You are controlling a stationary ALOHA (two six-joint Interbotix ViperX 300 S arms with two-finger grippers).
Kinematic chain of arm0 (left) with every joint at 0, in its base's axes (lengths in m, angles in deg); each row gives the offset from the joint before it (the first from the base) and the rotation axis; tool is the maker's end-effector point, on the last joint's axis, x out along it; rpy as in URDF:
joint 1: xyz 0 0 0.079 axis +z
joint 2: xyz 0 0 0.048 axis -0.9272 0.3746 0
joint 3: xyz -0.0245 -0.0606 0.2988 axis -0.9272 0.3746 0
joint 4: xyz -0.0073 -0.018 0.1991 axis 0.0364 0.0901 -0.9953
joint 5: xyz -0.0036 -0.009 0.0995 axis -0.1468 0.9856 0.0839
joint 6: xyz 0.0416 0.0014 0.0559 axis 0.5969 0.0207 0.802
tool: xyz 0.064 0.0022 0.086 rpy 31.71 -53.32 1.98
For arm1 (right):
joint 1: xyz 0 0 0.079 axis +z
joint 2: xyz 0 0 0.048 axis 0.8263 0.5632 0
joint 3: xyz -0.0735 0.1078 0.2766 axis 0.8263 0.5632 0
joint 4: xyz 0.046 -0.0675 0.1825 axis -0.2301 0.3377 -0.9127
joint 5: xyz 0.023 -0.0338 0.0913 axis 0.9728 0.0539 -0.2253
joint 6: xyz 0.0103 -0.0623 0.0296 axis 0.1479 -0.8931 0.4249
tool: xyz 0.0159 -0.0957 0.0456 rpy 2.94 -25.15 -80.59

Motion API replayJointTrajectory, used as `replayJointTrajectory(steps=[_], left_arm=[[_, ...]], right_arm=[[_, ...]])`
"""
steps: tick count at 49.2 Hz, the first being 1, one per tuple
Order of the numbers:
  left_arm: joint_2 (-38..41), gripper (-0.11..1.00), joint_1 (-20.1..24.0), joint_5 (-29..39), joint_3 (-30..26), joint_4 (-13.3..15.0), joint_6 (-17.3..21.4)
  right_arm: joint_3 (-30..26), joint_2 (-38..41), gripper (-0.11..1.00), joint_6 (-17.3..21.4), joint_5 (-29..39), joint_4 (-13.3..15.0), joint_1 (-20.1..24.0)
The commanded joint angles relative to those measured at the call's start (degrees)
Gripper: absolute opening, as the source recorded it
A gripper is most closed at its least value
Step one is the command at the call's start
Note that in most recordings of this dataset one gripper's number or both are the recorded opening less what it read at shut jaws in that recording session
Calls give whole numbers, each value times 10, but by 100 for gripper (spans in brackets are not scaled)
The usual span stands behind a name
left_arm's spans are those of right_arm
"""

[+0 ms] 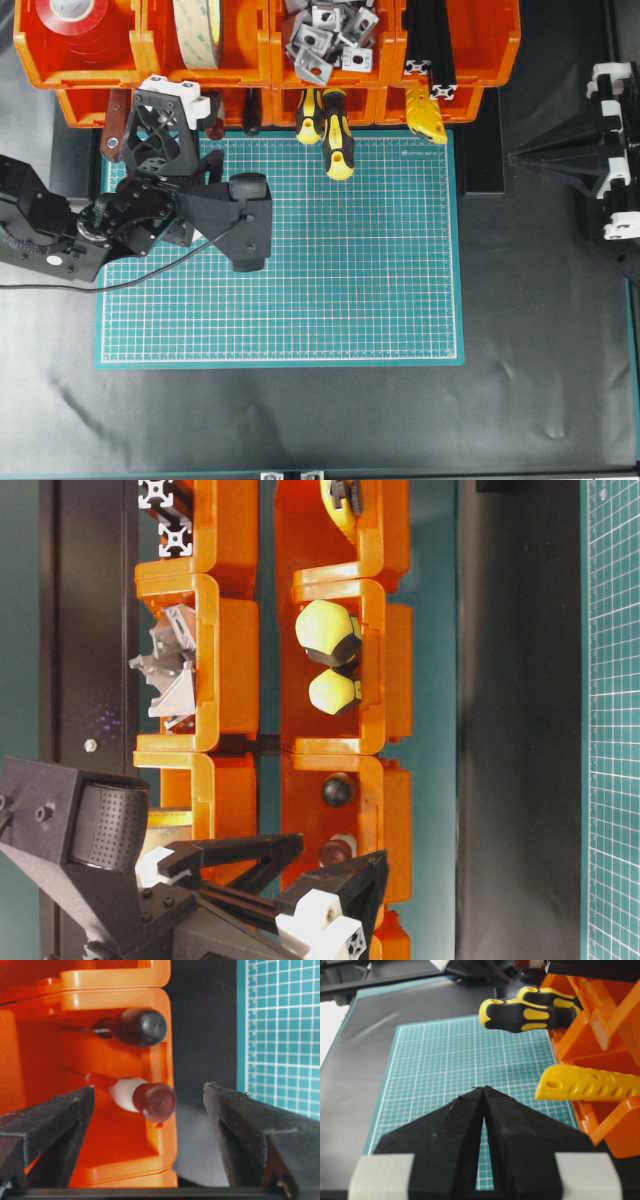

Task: Pick red screwdriver from container rack with left arm.
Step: 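Align the open left gripper around the red screwdriver handle and close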

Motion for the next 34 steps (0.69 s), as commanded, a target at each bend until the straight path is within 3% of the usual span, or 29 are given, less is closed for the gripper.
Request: replayJointTrajectory(steps=[1, 19, 28, 34], left_arm=[[-10, 87, 9, -4, -4, -3, -10], [-10, 78, 8, -4, -1, -3, -11], [-8, 59, 8, -2, -2, -3, -4], [-10, 36, 7, 1, -4, -3, -4]], right_arm=[[-6, 4, 0, 1, -2, -1, 2], [-4, 4, 0, 1, -11, -1, 2], [-4, 4, 0, 2, -18, -1, 2], [-4, 4, 0, 2, -25, -1, 3]])
